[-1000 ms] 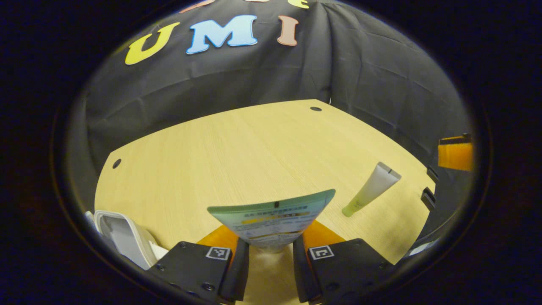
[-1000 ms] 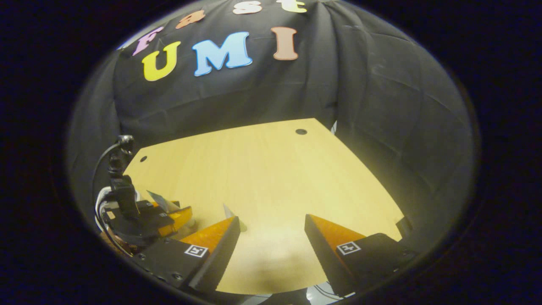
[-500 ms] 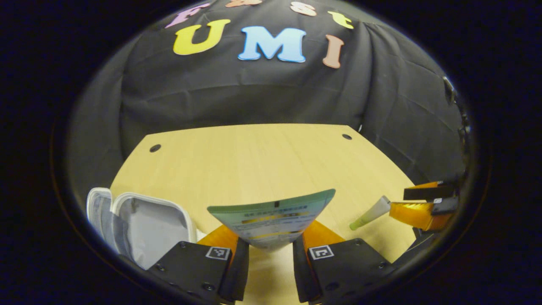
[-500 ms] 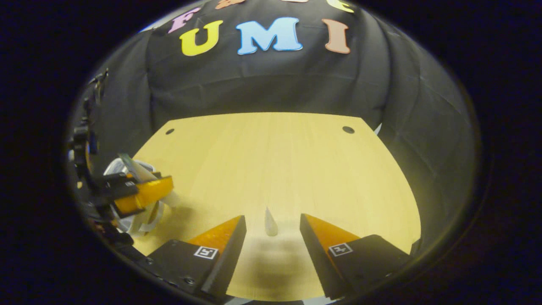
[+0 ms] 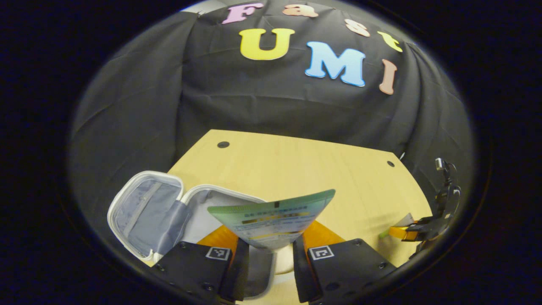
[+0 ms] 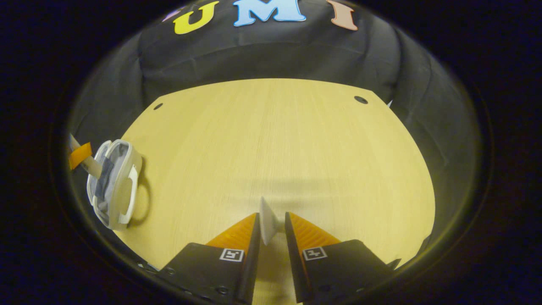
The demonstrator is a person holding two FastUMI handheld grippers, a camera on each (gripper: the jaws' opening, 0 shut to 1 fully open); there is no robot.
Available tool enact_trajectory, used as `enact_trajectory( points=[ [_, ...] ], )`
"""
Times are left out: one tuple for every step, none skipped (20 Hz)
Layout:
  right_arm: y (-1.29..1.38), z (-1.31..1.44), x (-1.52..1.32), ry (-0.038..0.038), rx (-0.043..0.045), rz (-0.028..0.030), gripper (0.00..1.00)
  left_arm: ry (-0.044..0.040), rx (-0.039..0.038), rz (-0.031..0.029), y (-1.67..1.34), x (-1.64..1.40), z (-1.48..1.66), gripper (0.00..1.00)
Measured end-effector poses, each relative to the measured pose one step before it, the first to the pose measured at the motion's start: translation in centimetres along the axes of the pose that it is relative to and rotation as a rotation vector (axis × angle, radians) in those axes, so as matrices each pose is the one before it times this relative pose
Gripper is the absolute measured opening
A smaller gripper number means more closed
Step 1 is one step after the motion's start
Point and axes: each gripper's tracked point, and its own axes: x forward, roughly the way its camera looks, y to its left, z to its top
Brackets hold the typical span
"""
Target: First open the suitcase, pack the skin care products into it, and then close the suitcase.
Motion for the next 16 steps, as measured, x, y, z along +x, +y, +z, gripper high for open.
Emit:
enact_trajectory(
  points=[
    [-0.022,0.261,0.020,-0.00692,0.00480,0.00247,0.29,0.00675,-0.01151,0.02313,1.375,-0.147,-0.284,0.55],
    [-0.041,-0.078,0.212,0.00525,0.00077,0.00104,0.27,0.00533,-0.01006,0.02257,0.982,-0.088,-0.229,0.53],
    [-0.096,0.125,-0.024,-0.00083,0.00268,-0.00303,0.27,0.00746,-0.00670,0.01674,1.217,-0.043,-0.201,0.53],
    [-0.109,-0.085,-0.030,0.00030,0.00694,-0.00402,0.25,0.01015,-0.00235,0.01836,0.873,0.095,-0.129,0.53],
    [0.063,0.105,-0.149,0.00009,0.01124,0.00354,0.25,0.01778,0.00023,0.01264,0.951,0.147,-0.252,0.53],
    [0.289,0.172,-0.346,-0.00602,0.01342,0.00948,0.24,0.02622,0.00426,0.01268,0.890,0.234,-0.365,0.53],
    [0.288,0.598,-0.382,-0.01454,0.01212,0.00998,0.24,0.03182,0.00836,0.01171,0.867,0.465,-0.649,0.53],
    [0.511,0.432,-0.431,-0.01314,0.00861,0.01445,0.24,0.03582,0.01063,0.01506,1.055,0.540,-0.697,0.53],
    [0.623,0.533,-0.438,-0.00934,0.00802,0.01768,0.24,0.03623,0.01112,0.00935,0.796,0.511,-0.657,0.51],
    [0.829,0.232,-0.431,-0.00329,0.00731,0.01978,0.24,0.04295,0.01156,0.00530,0.526,0.498,-0.685,0.53],
    [0.895,0.360,-0.356,-0.00355,0.00515,0.02127,0.24,0.04568,0.01376,0.01009,0.475,0.667,-0.840,0.53],
    [1.028,0.168,-0.462,-0.00089,0.00050,0.02394,0.24,0.04105,0.01745,0.00902,0.448,0.436,-0.630,0.53],
    [1.173,0.285,-0.398,-0.00139,-0.00689,0.02958,0.24,0.03408,0.02335,-0.00332,0.296,0.469,-0.476,0.53],
    [1.369,0.075,-0.384,0.00124,-0.01229,0.03220,0.24,0.03522,0.02640,0.00099,0.072,0.198,-0.345,0.53],
    [1.447,0.138,-0.466,0.00405,-0.01515,0.03713,0.24,0.03186,0.03143,0.00190,0.239,0.377,-0.210,0.53],
    [1.713,-0.012,-0.305,0.00522,-0.01649,0.03979,0.24,0.02560,0.02861,0.00972,0.255,0.163,-0.090,0.55]
  ],
)
